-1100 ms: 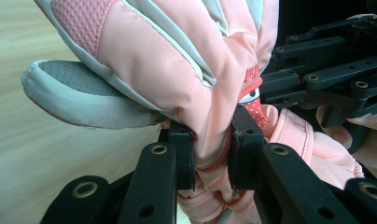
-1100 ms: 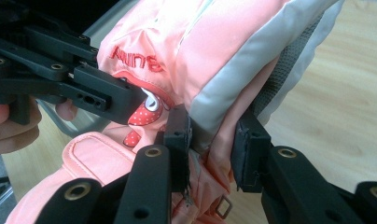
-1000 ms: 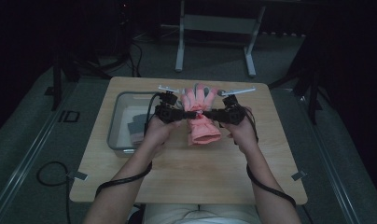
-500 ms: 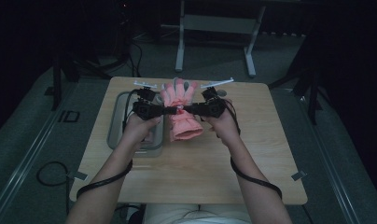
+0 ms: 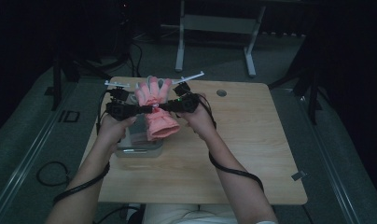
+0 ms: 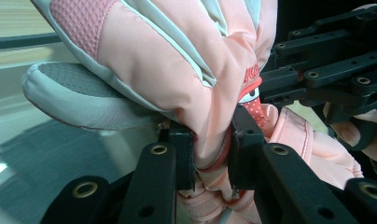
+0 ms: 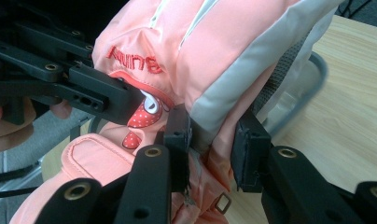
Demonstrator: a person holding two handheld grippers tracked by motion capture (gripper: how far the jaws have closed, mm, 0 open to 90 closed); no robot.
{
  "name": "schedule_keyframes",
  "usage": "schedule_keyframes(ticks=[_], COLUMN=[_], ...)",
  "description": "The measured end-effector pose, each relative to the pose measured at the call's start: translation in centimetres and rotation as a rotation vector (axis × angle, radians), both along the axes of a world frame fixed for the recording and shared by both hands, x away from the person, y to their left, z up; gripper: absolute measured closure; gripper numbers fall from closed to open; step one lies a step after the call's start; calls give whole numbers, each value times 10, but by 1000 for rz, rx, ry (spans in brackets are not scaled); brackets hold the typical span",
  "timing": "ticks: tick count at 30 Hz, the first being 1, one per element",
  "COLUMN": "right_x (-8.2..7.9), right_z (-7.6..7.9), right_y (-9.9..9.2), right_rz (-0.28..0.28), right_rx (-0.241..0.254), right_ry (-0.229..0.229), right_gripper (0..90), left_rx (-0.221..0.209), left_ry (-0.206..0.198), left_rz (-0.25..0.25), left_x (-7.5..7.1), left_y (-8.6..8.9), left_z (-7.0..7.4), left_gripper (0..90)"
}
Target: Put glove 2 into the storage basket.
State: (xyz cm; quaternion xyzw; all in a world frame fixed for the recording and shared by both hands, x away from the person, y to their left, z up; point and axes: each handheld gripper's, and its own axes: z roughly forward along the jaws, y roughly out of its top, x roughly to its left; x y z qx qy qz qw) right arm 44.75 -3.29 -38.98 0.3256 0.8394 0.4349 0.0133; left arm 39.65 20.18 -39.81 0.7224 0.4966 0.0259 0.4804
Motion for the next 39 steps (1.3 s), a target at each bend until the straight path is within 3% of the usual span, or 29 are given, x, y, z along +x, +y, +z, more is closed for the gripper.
schedule_keyframes(ticks=[9, 17, 22, 28, 31, 39], right_x=[12, 25, 30, 34, 35, 42], right_z=[-9, -29, -43, -68, -77, -87], right_y=[40, 57, 60, 65, 67, 74], right_rz=[44, 47, 37, 31, 30, 19], right_rx=[-50, -107, -125, -164, -176, -198], right_ry=[20, 49, 69, 110, 127, 151], right_gripper=[707, 707, 707, 708, 708, 707], left_rx=[-14, -29, -5, 29, 66, 114], left_ry=[32, 83, 116, 191, 216, 252], left_rz=[64, 84, 90, 96, 107, 149], left_x=[2, 13, 20, 25, 27, 34], left_y=[33, 40, 40, 38, 35, 33], left_z=[-17, -41, -56, -74, -79, -84], left_gripper=[744, 743, 743, 741, 738, 724])
